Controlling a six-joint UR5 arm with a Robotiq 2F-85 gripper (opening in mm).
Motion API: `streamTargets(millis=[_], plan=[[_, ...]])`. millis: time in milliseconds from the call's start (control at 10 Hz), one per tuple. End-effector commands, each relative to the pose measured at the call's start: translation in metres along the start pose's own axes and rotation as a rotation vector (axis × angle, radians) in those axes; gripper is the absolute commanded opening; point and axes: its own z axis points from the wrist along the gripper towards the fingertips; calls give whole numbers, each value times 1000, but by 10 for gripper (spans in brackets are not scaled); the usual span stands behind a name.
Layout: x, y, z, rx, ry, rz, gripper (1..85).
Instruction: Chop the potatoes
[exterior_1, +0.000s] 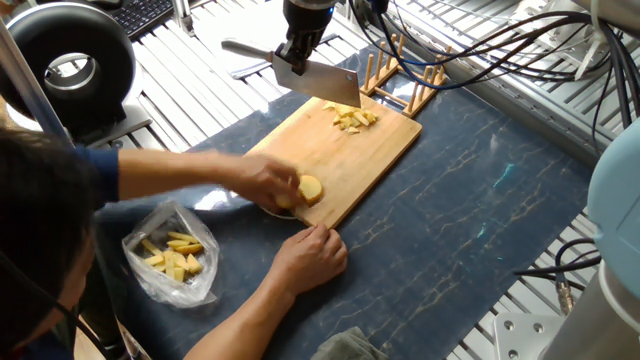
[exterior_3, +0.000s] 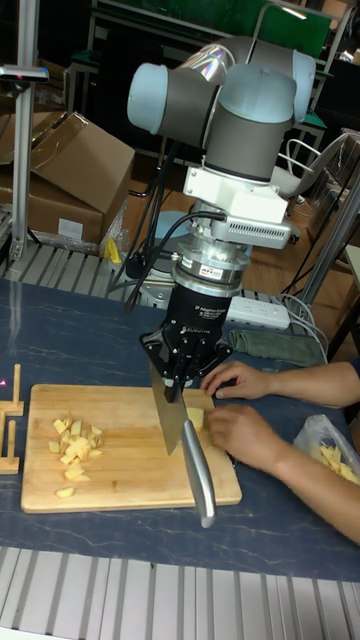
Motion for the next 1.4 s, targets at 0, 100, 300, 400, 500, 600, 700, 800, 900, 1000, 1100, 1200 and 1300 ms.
streamTargets(millis=[0, 100, 300, 400, 500, 600, 700, 800, 900, 1000, 1100, 1200, 1300], plan=[[-3, 2, -3, -14, -12, 25, 10], [0, 0, -2, -9, 0, 17, 10], [0, 0, -1, -20, 4, 13, 10], [-1, 2, -2, -27, 3, 13, 10], [0, 2, -3, -27, 6, 13, 10], [1, 2, -2, -29, 12, 14, 10], [2, -1, -2, -17, 17, 5, 10], [2, -1, -3, -22, 16, 17, 10], [2, 0, -4, -29, 14, 20, 10], [2, -3, -4, -23, 16, 19, 10], [3, -5, -4, -20, 16, 15, 10], [3, -6, -4, -17, 17, 15, 10], [4, -9, -4, -6, 21, 8, 10]])
